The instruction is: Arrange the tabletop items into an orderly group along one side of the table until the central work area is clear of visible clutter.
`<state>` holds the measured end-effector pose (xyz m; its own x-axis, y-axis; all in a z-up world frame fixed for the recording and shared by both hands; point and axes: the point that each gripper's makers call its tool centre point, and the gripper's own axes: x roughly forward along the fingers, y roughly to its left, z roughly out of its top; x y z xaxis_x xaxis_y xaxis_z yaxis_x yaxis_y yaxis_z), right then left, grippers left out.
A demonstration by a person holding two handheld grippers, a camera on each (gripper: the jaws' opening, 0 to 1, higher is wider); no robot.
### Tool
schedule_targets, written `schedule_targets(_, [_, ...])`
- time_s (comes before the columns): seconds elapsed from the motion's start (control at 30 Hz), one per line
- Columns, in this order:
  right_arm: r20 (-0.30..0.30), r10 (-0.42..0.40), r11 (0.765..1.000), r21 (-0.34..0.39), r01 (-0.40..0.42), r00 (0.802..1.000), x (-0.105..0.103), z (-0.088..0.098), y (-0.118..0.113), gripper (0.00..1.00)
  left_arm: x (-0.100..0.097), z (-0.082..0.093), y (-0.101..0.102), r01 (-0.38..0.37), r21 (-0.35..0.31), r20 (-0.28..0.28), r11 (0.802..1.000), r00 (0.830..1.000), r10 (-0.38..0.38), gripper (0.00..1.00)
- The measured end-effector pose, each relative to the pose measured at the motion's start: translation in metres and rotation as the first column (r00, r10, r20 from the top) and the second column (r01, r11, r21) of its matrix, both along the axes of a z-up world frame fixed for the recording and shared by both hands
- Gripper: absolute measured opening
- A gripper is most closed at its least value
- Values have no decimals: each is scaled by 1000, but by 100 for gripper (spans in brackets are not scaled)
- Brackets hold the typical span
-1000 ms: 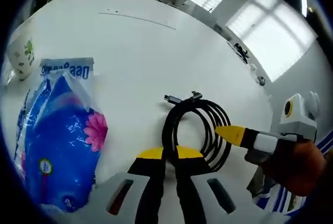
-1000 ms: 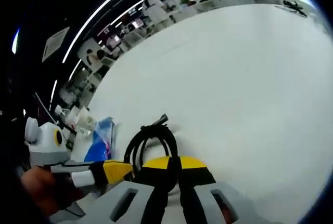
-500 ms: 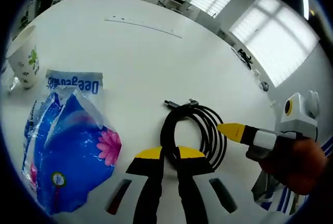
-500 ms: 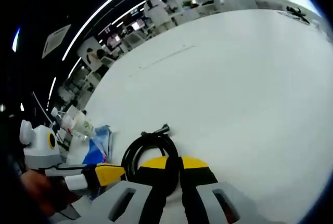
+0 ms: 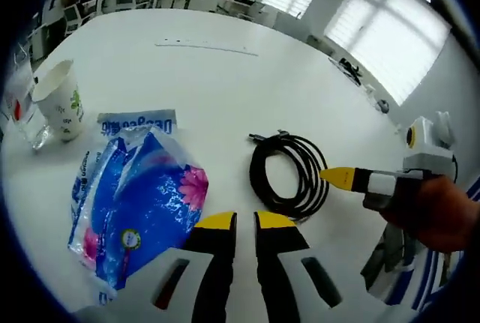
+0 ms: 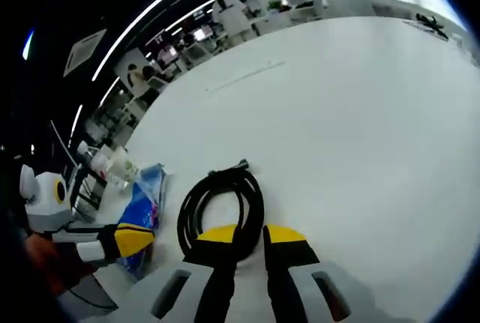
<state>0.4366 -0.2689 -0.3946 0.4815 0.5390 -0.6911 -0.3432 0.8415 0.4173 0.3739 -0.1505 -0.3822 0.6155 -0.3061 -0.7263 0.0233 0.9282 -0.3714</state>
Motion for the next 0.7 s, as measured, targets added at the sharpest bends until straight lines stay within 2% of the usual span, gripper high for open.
schedule_targets(0.23, [0,-17,1000,11,17,1000,-16,3,-4,10,-18,12,12,13,18,25,1000,1000,-14,7])
schedule_targets(0.47, [-12,-16,1000,15,16,1000,-45,0,-5,10,-38,21,25,0,25,35,1000,999,-1,7])
schedule_targets(0.57, [-16,-6,1000,10,6,1000,-50,-4,-4,10,-46,27,28,-3,31,39,1000,999,2,7])
schedule_targets(0.7, [-13,33,999,-15,-33,999,-70,-2,0,11,-58,33,32,-9,37,40,999,999,7,7])
